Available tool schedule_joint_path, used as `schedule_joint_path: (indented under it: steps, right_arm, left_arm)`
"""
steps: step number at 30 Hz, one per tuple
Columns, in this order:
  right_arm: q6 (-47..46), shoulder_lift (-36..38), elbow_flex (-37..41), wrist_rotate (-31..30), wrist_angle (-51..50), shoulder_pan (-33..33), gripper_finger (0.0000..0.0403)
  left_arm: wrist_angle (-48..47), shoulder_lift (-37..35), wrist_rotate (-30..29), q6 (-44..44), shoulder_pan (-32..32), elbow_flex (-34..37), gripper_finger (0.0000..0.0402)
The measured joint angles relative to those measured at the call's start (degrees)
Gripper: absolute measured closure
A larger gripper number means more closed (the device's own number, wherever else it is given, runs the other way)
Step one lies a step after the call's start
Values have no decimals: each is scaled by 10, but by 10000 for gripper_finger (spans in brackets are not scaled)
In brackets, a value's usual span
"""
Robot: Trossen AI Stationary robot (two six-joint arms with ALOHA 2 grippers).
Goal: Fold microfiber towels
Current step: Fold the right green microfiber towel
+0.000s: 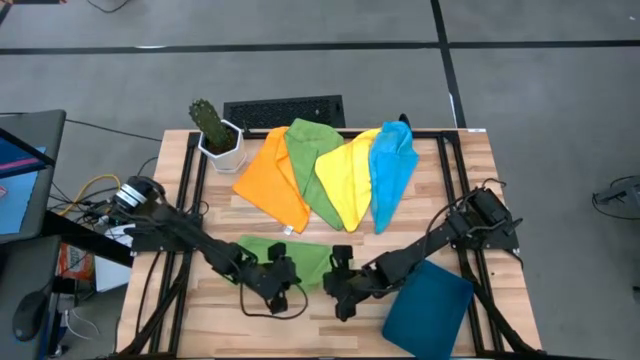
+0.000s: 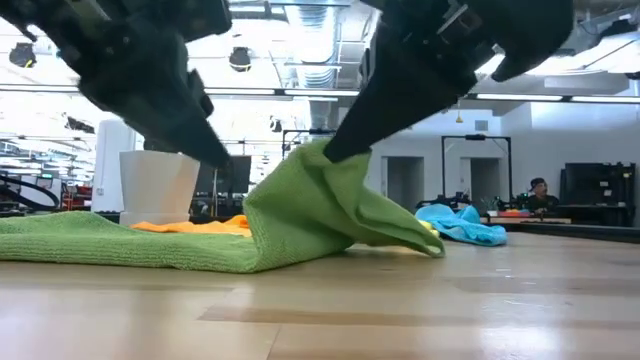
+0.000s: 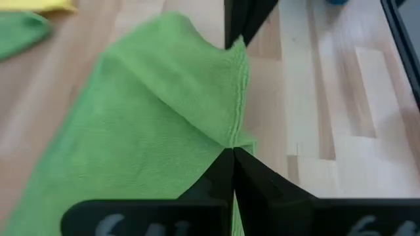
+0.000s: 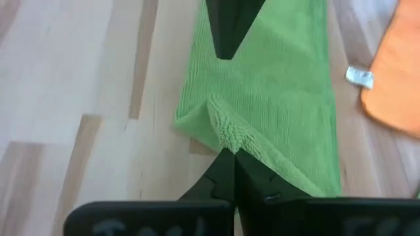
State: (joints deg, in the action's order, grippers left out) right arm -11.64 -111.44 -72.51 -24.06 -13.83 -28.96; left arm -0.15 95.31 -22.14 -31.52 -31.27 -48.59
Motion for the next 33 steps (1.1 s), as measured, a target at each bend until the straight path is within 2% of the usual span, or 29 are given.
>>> schedule_joint_path:
  steps: [7, 12, 15, 24, 33]
  right_arm:
    - [49, 0, 0, -3, 39, 7, 384]
    - [57, 0, 0, -3, 51, 20, 376]
    - [56, 0, 0, -2, 53, 23, 375]
    - [34, 0, 0, -3, 42, -2, 380]
    - [29, 0, 0, -16, 40, -4, 382]
  left_arm:
    - [32, 44, -20, -37, -12, 22, 401]
    - [99, 71, -26, -16, -11, 22, 401]
    - [107, 79, -37, -6, -6, 22, 401]
    - [175, 80, -43, 9, 0, 22, 401]
    - [192, 80, -49, -1, 3, 22, 401]
